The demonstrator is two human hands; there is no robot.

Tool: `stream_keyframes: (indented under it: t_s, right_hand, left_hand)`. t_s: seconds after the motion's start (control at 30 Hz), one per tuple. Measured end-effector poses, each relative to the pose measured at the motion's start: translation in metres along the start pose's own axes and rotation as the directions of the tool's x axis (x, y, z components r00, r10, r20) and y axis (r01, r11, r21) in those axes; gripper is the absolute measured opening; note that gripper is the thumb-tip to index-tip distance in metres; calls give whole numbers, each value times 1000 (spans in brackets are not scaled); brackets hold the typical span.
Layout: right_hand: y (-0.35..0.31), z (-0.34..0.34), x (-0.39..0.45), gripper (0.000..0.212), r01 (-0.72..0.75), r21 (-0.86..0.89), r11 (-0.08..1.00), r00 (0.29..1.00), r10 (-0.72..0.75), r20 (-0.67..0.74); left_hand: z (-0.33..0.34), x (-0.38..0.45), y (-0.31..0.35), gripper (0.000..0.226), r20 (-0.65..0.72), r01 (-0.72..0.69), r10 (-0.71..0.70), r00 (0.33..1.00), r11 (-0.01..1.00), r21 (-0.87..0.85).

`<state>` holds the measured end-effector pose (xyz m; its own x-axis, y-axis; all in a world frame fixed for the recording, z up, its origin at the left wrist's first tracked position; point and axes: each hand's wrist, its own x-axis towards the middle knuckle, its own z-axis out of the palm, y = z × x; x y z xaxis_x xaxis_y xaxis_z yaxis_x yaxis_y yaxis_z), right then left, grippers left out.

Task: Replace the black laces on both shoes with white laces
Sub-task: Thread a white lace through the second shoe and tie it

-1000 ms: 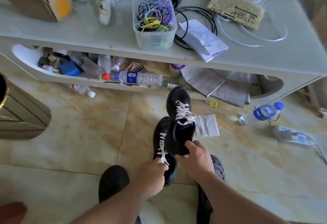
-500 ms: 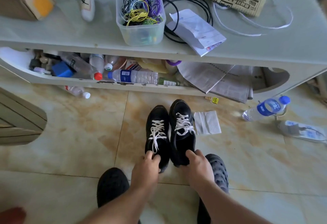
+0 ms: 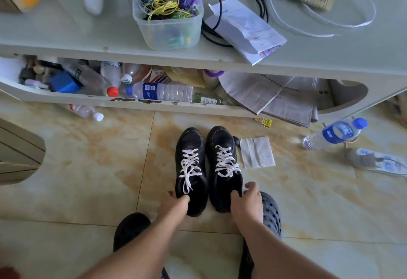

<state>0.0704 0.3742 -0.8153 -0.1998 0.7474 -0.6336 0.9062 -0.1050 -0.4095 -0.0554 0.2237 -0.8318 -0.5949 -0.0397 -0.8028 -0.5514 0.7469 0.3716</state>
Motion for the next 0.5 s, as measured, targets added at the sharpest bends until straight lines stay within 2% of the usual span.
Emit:
stream_keyframes:
  t_s: [0.07,0.17,0.23,0.3,0.37,0.5]
  right_hand:
    - [-1,3,17,70,-50,2,999,992,50,112]
    - [-8,5,33,85,-78,15,997,949,70,307]
    - [-17,1,31,92,-41,42,998,931,23,364]
    - [-27,-5,24,97,-31,112,993,913,-17,407]
    - [-40,-11,13,98,-25,182,983,904,-56,424]
    - [-56,-30,-17,84,38,300,953,906,-160,392]
  left_hand:
    - [5,15,-2,47,116,17,-15,993,1000,-18]
    - [6,24,5,49,246,56,-36,969,996,-76]
    - [3,20,15,48,325,138,-85,942,980,-143]
    - [-6,17,20,47,350,151,-96,932,979,-134]
    - [-20,12,23,44,336,85,-37,941,988,-131]
    - [-62,-17,32,33,305,-43,106,946,978,-206]
